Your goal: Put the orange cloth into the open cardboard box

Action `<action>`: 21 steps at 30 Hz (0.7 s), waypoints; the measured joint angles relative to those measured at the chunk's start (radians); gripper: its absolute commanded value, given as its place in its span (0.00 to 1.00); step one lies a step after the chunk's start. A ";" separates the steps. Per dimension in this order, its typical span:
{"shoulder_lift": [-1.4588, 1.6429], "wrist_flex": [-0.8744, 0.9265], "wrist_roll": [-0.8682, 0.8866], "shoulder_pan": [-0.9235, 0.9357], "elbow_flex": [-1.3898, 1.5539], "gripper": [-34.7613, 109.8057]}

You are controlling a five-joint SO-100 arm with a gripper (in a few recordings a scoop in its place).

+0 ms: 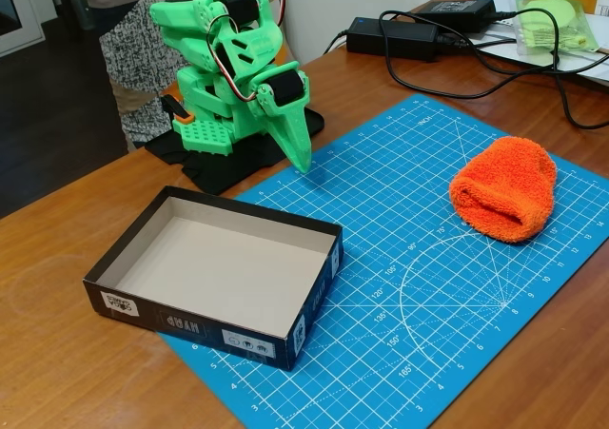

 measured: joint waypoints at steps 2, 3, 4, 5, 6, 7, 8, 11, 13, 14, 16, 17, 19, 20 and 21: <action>0.000 0.000 0.000 0.000 0.000 0.24; 0.000 0.000 0.000 0.009 0.000 0.24; 0.000 0.000 0.000 0.026 0.000 0.24; 0.000 0.000 0.000 0.028 0.000 0.24; 0.000 0.000 0.000 0.017 0.000 0.24; 0.000 0.000 0.000 0.018 0.000 0.24; 0.000 0.000 0.000 0.028 0.000 0.24; 0.000 0.000 0.000 0.020 0.000 0.24; 0.000 0.000 0.000 0.023 0.000 0.24; 0.000 0.000 0.000 0.026 0.000 0.24; 0.000 0.000 0.000 0.028 0.000 0.24; 0.000 0.000 0.000 0.028 0.000 0.24; 0.000 0.000 0.000 0.023 0.000 0.24; 0.000 0.000 0.000 0.020 0.000 0.24; 0.000 0.000 0.000 0.018 0.000 0.24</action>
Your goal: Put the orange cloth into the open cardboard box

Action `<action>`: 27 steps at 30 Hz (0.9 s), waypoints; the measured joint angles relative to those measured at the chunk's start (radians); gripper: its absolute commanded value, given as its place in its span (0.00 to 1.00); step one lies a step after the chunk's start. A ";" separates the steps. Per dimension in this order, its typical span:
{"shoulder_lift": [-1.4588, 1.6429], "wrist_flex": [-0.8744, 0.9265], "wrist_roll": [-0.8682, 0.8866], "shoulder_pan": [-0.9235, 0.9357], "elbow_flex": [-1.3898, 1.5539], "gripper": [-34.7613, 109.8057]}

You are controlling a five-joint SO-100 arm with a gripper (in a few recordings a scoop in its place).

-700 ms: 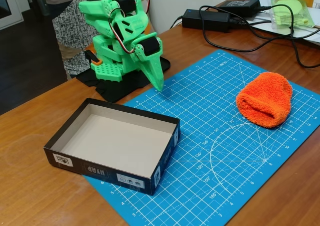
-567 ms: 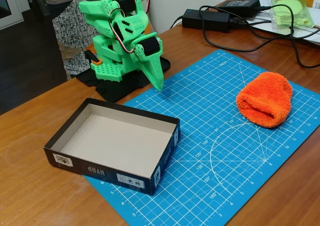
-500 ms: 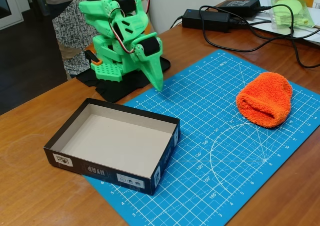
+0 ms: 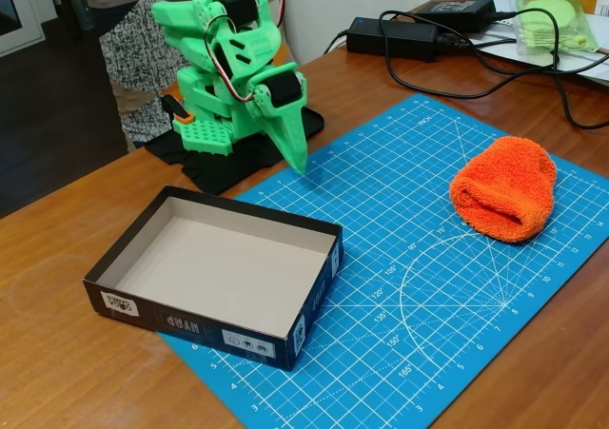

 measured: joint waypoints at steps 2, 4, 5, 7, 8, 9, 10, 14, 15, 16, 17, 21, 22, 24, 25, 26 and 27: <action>0.000 0.000 0.000 0.002 0.000 0.24; 0.000 0.000 0.000 0.002 0.000 0.24; 0.000 0.000 0.000 0.002 0.000 0.24; 0.000 0.000 0.000 0.000 0.000 0.24; 0.000 0.000 0.000 0.000 0.000 0.24; 0.000 0.000 0.000 0.000 0.000 0.24; 0.000 0.000 0.000 0.000 0.000 0.24; 0.000 0.000 -0.005 -0.008 0.000 0.24; 0.000 0.000 -0.008 -0.011 0.000 0.24; 0.000 0.000 -0.011 -0.015 0.000 0.24; 0.000 0.000 -0.015 -0.025 0.000 0.24; 0.000 0.000 -0.083 -0.074 0.000 0.24; 0.000 0.000 -0.112 -0.092 0.000 0.24; 0.000 0.005 -0.163 -0.117 -0.012 0.24; 0.000 0.006 -0.167 -0.089 -0.037 0.24; 0.000 0.017 -0.170 -0.072 -0.067 0.25; 0.000 0.031 -0.178 -0.066 -0.112 0.25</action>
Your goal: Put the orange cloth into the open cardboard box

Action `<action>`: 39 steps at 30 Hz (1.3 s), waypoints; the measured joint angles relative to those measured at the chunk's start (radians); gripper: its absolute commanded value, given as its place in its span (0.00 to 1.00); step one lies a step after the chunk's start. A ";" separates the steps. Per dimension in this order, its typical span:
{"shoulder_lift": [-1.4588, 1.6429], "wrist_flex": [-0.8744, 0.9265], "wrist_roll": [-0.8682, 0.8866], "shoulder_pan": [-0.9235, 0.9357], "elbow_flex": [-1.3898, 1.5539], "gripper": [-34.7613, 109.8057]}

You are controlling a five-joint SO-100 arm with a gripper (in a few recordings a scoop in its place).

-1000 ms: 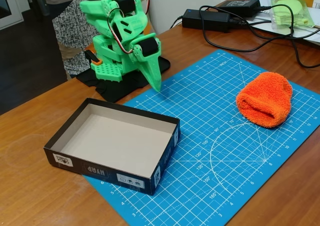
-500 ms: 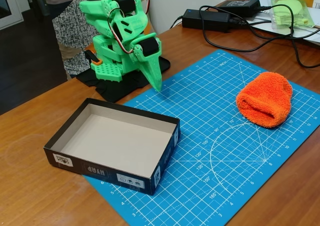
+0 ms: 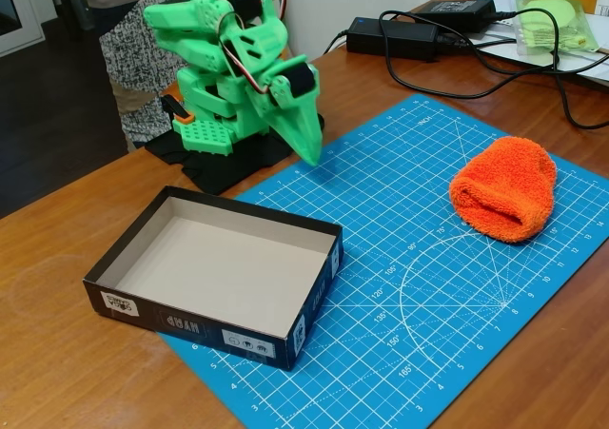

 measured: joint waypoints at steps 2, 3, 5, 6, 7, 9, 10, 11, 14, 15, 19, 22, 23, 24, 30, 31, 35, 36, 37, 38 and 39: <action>-0.002 0.031 0.003 -0.023 -0.114 0.26; -0.034 0.035 0.000 -0.058 -0.173 0.27; -0.146 0.043 0.012 -0.081 -0.304 0.31; -0.222 0.043 0.026 -0.097 -0.377 0.34; -0.310 0.043 0.044 -0.117 -0.453 0.37; -0.489 0.043 0.075 -0.152 -0.592 0.43; -0.566 0.040 0.080 -0.170 -0.647 0.47; -0.640 0.038 0.086 -0.196 -0.692 0.48; -0.859 0.043 0.115 -0.282 -0.825 0.49; -0.945 0.046 0.137 -0.301 -0.877 0.51; -1.390 0.100 0.179 -0.344 -1.129 0.57; -1.704 0.121 0.202 -0.390 -1.312 0.57; -1.792 0.126 0.218 -0.407 -1.356 0.57; -1.871 0.123 0.227 -0.425 -1.396 0.58; -2.266 0.212 0.253 -0.502 -1.753 0.58; -2.326 0.225 0.259 -0.514 -1.829 0.58; -2.546 0.336 0.284 -0.534 -2.158 0.58; -2.622 0.383 0.282 -0.528 -2.273 0.58; -2.707 0.451 0.272 -0.520 -2.407 0.58; -2.781 0.474 0.273 -0.512 -2.531 0.58; -2.852 0.480 0.272 -0.506 -2.652 0.57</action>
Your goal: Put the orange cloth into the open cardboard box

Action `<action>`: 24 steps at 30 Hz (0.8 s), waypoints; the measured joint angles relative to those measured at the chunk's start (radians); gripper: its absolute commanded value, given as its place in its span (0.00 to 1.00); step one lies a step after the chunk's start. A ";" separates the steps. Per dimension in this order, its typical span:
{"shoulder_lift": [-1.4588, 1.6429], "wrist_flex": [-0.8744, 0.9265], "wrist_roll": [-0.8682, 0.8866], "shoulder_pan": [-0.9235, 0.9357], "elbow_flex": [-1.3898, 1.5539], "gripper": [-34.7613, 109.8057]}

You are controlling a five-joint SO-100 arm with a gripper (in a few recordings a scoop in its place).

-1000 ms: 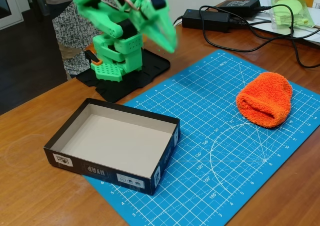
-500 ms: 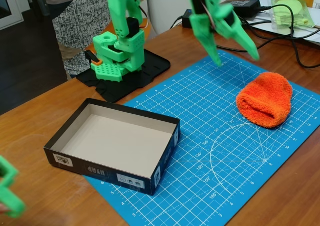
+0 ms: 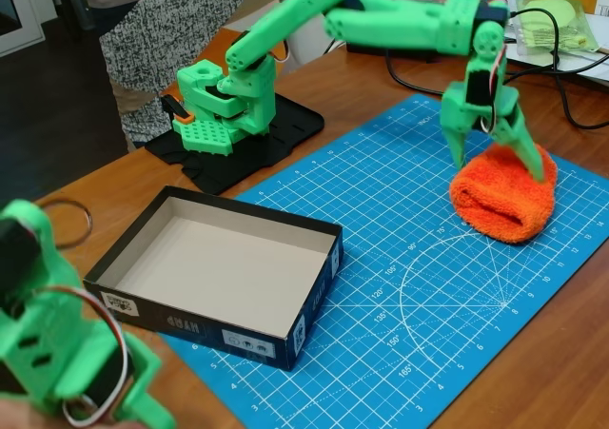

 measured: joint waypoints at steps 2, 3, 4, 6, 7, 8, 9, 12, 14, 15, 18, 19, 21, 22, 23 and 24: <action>-0.109 0.011 -0.012 0.008 -0.193 0.55; -0.133 0.008 -0.014 0.011 -0.232 0.49; -0.160 0.008 -0.014 0.018 -0.259 0.42; -0.190 0.005 -0.014 0.032 -0.301 0.26; -0.198 0.008 -0.014 0.041 -0.319 0.24; -0.201 0.009 -0.014 0.048 -0.325 0.24; -0.204 0.009 -0.023 0.055 -0.325 0.24; -0.204 0.009 -0.038 0.071 -0.325 0.24; -0.202 0.008 -0.038 0.071 -0.313 0.24; -0.195 0.006 -0.038 0.071 -0.302 0.24; -0.133 0.006 -0.023 0.074 -0.227 0.24; -0.110 0.006 -0.020 0.080 -0.187 0.24; -0.018 0.014 -0.011 0.089 -0.087 0.24; 0.035 0.011 -0.011 0.095 -0.037 0.24; 0.101 0.015 -0.009 0.107 0.020 0.24; 0.183 0.023 -0.009 0.121 0.077 0.24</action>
